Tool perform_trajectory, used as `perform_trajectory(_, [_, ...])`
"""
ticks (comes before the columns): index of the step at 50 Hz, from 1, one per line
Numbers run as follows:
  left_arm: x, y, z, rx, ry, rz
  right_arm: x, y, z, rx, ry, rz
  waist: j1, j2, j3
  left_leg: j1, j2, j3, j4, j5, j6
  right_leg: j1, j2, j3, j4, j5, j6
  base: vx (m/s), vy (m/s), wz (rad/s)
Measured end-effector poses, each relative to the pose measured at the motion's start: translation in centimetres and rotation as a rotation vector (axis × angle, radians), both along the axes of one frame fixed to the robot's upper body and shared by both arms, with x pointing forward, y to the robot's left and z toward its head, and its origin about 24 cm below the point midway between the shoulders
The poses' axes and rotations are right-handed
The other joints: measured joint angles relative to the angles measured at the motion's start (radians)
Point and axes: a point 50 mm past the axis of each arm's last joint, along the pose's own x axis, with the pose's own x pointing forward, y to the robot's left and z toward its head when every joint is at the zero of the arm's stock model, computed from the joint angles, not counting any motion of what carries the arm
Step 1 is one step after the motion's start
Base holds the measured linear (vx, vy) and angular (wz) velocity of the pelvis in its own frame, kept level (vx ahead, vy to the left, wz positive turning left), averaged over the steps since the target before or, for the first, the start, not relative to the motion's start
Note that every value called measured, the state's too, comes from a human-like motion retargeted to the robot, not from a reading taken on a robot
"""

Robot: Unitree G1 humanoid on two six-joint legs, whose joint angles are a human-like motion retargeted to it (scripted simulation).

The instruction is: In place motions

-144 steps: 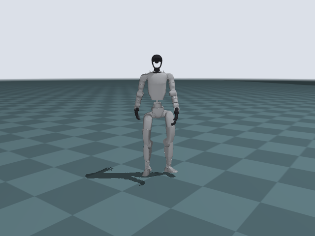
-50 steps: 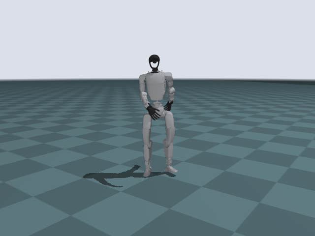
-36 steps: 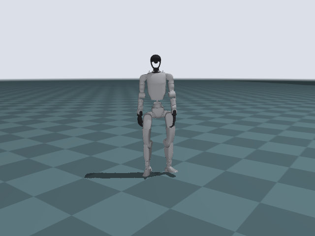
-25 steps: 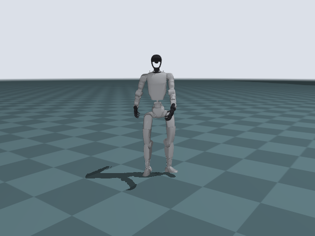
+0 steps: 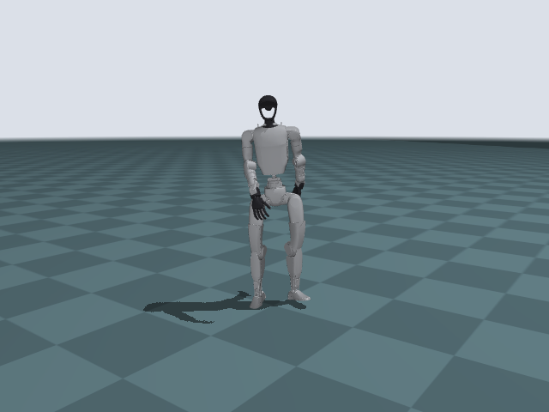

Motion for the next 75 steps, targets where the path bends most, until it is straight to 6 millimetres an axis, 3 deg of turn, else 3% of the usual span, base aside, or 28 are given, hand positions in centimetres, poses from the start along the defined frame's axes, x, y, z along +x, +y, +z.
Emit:
perform_trajectory(3, [-3.9, -0.7, 2.2, 0.024, 0.093, 0.030, 2.8, 3.2, 3.3, 0.176, -0.103, 0.103, -0.009, 0.003, 0.003, -0.004, 0.004, 0.001, 0.001, 0.002, -0.004, -0.004, -0.001, -0.004, 0.003, -0.001, 0.002, 0.00, 0.00, 0.00])
perform_trajectory(5, [-5.1, -0.9, 3.0, 0.044, 0.140, 0.035, 3.3, 4.1, 4.3, 0.255, -0.119, 0.121, -0.016, 0.001, 0.003, -0.008, 0.005, -0.001, 0.003, 0.003, -0.006, -0.004, -0.003, -0.011, 0.003, -0.002, 0.002, -0.02, -0.02, 0.19])
perform_trajectory(8, [-5.3, -1.0, 3.1, 0.090, 0.171, 0.055, 2.8, 4.6, 4.4, 0.333, -0.099, 0.115, -0.023, -0.003, -0.001, -0.010, 0.005, -0.003, 0.004, 0.005, -0.007, 0.000, -0.004, -0.019, 0.001, -0.003, 0.002, 0.00, 0.00, 0.00])
perform_trajectory(10, [-4.0, -1.0, 2.2, 0.128, 0.147, 0.089, 1.7, 4.1, 3.5, 0.348, -0.058, 0.096, -0.025, -0.007, -0.006, -0.012, 0.005, -0.004, 0.004, 0.006, -0.007, 0.001, -0.004, -0.021, 0.000, -0.003, 0.001, 0.00, 0.00, 0.00])
perform_trajectory(12, [-0.8, -0.6, 0.3, 0.186, 0.073, 0.144, 0.0, 2.9, 1.8, 0.315, 0.005, 0.059, -0.024, -0.011, -0.010, -0.014, 0.006, -0.002, 0.004, 0.007, -0.006, -0.003, -0.004, -0.018, 0.001, -0.003, 0.002, 0.00, 0.00, 0.00])
perform_trajectory(15, [5.5, 0.3, -2.7, 0.258, -0.094, 0.225, -4.1, 0.0, -1.7, 0.199, 0.147, -0.033, -0.019, -0.017, -0.019, -0.018, 0.007, 0.002, 0.004, 0.006, -0.003, -0.004, -0.002, -0.013, -0.002, -0.001, 0.002, 0.00, 0.00, 0.00])
perform_trajectory(19, [16.2, 1.7, -4.9, 0.212, -0.396, 0.234, -13.0, -6.3, -5.8, -0.066, 0.462, -0.237, -0.020, -0.030, -0.028, -0.026, 0.006, -0.008, 0.010, 0.005, 0.003, 0.006, -0.003, -0.023, -0.010, 0.000, 0.005, 0.01, 0.00, 0.06])
perform_trajectory(22, [24.8, 2.3, -4.7, 0.115, -0.667, 0.146, -21.0, -11.2, -6.1, -0.291, 0.751, -0.447, -0.028, -0.040, -0.030, -0.040, 0.003, -0.029, 0.016, 0.006, 0.009, 0.017, -0.008, -0.046, -0.015, -0.001, 0.009, 0.04, 0.00, 0.36])
perform_trajectory(25, [33.6, 2.1, -2.7, 0.022, -0.989, -0.008, -28.2, -14.7, -4.4, -0.457, 0.963, -0.669, -0.036, -0.049, -0.028, -0.056, -0.004, -0.052, 0.022, 0.008, 0.016, 0.027, -0.015, -0.071, -0.021, -0.003, 0.014, 0.03, -0.01, 0.40])
perform_trajectory(29, [43.4, 1.7, 2.5, 0.014, -1.410, -0.269, -34.8, -17.1, -2.0, -0.532, 1.071, -0.921, -0.032, -0.056, -0.014, -0.067, -0.014, -0.077, 0.029, 0.010, 0.021, 0.039, -0.023, -0.087, -0.025, -0.004, 0.017, 0.02, 0.00, 0.13])
perform_trajectory(32, [47.7, 1.9, 6.4, 0.086, -1.624, -0.465, -37.9, -17.7, -0.7, -0.547, 1.095, -1.062, -0.027, -0.059, -0.005, -0.068, -0.020, -0.088, 0.031, 0.011, 0.023, 0.047, -0.029, -0.094, -0.026, -0.005, 0.019, 0.00, 0.00, 0.00])
perform_trajectory(35, [49.4, 2.5, 8.6, 0.170, -1.729, -0.611, -39.6, -17.8, 0.1, -0.573, 1.115, -1.161, -0.017, -0.057, -0.004, -0.067, -0.024, -0.092, 0.031, 0.011, 0.024, 0.050, -0.032, -0.097, -0.026, -0.006, 0.019, 0.00, 0.00, 0.00])
perform_trajectory(37, [49.3, 2.8, 8.7, 0.207, -1.735, -0.669, -39.6, -17.5, 0.1, -0.585, 1.115, -1.195, -0.009, -0.053, -0.006, -0.067, -0.024, -0.092, 0.031, 0.010, 0.025, 0.050, -0.032, -0.096, -0.026, -0.006, 0.019, 0.02, 0.05, -0.02])
perform_trajectory(40, [47.4, 3.3, 6.7, 0.222, -1.656, -0.702, -37.8, -16.8, -0.9, -0.568, 1.086, -1.174, 0.006, -0.043, -0.011, -0.064, -0.023, -0.092, 0.030, 0.008, 0.026, 0.049, -0.029, -0.094, -0.025, -0.006, 0.019, 0.03, 0.06, -0.04])
perform_trajectory(43, [42.8, 3.8, 2.5, 0.177, -1.452, -0.688, -33.5, -15.7, -2.8, -0.525, 1.027, -1.004, 0.014, -0.034, -0.017, -0.063, -0.021, -0.092, 0.029, 0.006, 0.026, 0.047, -0.026, -0.096, -0.022, -0.007, 0.017, 0.01, 0.06, 0.01])
perform_trajectory(46, [35.1, 4.0, -2.1, 0.098, -1.137, -0.644, -27.1, -14.6, -4.4, -0.524, 0.913, -0.678, 0.020, -0.025, -0.021, -0.050, -0.018, -0.081, 0.024, 0.004, 0.025, 0.046, -0.023, -0.092, -0.020, -0.005, 0.015, 0.00, 0.04, -0.01])
perform_trajectory(48, [28.5, 4.3, -4.2, 0.054, -0.870, -0.591, -21.2, -13.1, -5.3, -0.489, 0.780, -0.428, 0.019, -0.020, -0.019, -0.039, -0.017, -0.070, 0.019, 0.003, 0.023, 0.044, -0.020, -0.085, -0.018, -0.003, 0.012, -0.03, 0.03, -0.20])
perform_trajectory(50, [21.1, 4.4, -4.9, 0.014, -0.577, -0.513, -14.8, -10.4, -5.6, -0.405, 0.609, -0.199, 0.013, -0.016, -0.016, -0.031, -0.014, -0.059, 0.016, 0.001, 0.019, 0.039, -0.018, -0.074, -0.016, -0.001, 0.010, -0.03, 0.00, -0.27])
perform_trajectory(52, [13.1, 3.6, -4.1, -0.028, -0.291, -0.380, -8.2, -6.1, -4.5, -0.262, 0.412, -0.021, 0.006, -0.012, -0.014, -0.025, -0.012, -0.046, 0.013, -0.002, 0.016, 0.030, -0.014, -0.060, -0.014, 0.001, 0.007, -0.01, -0.03, -0.32])
perform_trajectory(55, [4.5, 2.0, -1.7, -0.056, -0.044, -0.184, -2.1, -0.8, -1.3, -0.056, 0.192, 0.102, -0.007, -0.008, -0.012, -0.019, -0.008, -0.033, 0.009, -0.004, 0.011, 0.018, -0.010, -0.045, -0.010, 0.002, 0.005, 0.01, -0.04, -0.25])
perform_trajectory(57, [0.3, 0.9, 0.0, -0.046, 0.041, -0.087, 0.7, 2.6, 1.3, 0.101, 0.069, 0.130, -0.012, -0.006, -0.008, -0.016, -0.005, -0.024, 0.008, -0.005, 0.008, 0.011, -0.008, -0.035, -0.006, 0.003, 0.005, 0.00, -0.03, -0.23])
perform_trajectory(60, [-3.6, -0.5, 2.1, -0.003, 0.125, -0.013, 3.2, 5.9, 4.8, 0.322, -0.060, 0.136, -0.011, -0.006, 0.000, -0.011, -0.001, -0.017, 0.008, -0.006, 0.005, 0.008, -0.005, -0.026, -0.002, 0.003, 0.005, 0.00, 0.00, -0.06])
perform_trajectory(64, [-5.5, -1.4, 3.5, 0.042, 0.221, 0.051, 4.0, 7.1, 6.9, 0.478, -0.154, 0.136, -0.013, -0.012, 0.004, -0.012, -0.001, -0.022, 0.008, -0.005, 0.005, 0.013, -0.007, -0.036, -0.003, 0.002, 0.006, 0.00, -0.01, 0.05])
perform_trajectory(67, [-4.1, -1.0, 2.5, 0.064, 0.191, 0.068, 3.1, 5.9, 5.8, 0.451, -0.159, 0.123, -0.018, -0.022, -0.002, -0.019, -0.003, -0.032, 0.010, -0.003, 0.006, 0.017, -0.009, -0.051, -0.005, 0.000, 0.007, 0.03, -0.03, 0.24])
perform_trajectory(71, [2.2, 1.1, -1.1, 0.107, 0.010, -0.021, -0.8, 1.7, 1.0, 0.263, -0.009, 0.062, -0.014, -0.033, -0.014, -0.033, -0.007, -0.048, 0.014, -0.001, 0.012, 0.024, -0.014, -0.070, -0.011, -0.002, 0.008, 0.04, -0.01, 0.23])
perform_trajectory(73, [6.7, 2.4, -2.8, 0.141, -0.098, -0.099, -4.6, -1.3, -2.1, 0.135, 0.141, -0.008, -0.012, -0.040, -0.018, -0.040, -0.011, -0.058, 0.018, 0.001, 0.016, 0.034, -0.017, -0.085, -0.017, -0.002, 0.011, 0.06, 0.01, 0.34])
perform_trajectory(75, [12.1, 3.6, -4.1, 0.171, -0.229, -0.184, -9.9, -4.7, -4.9, -0.016, 0.338, -0.119, -0.010, -0.048, -0.021, -0.046, -0.015, -0.074, 0.022, 0.003, 0.021, 0.050, -0.019, -0.107, -0.024, -0.003, 0.012, 0.08, 0.02, 0.51])
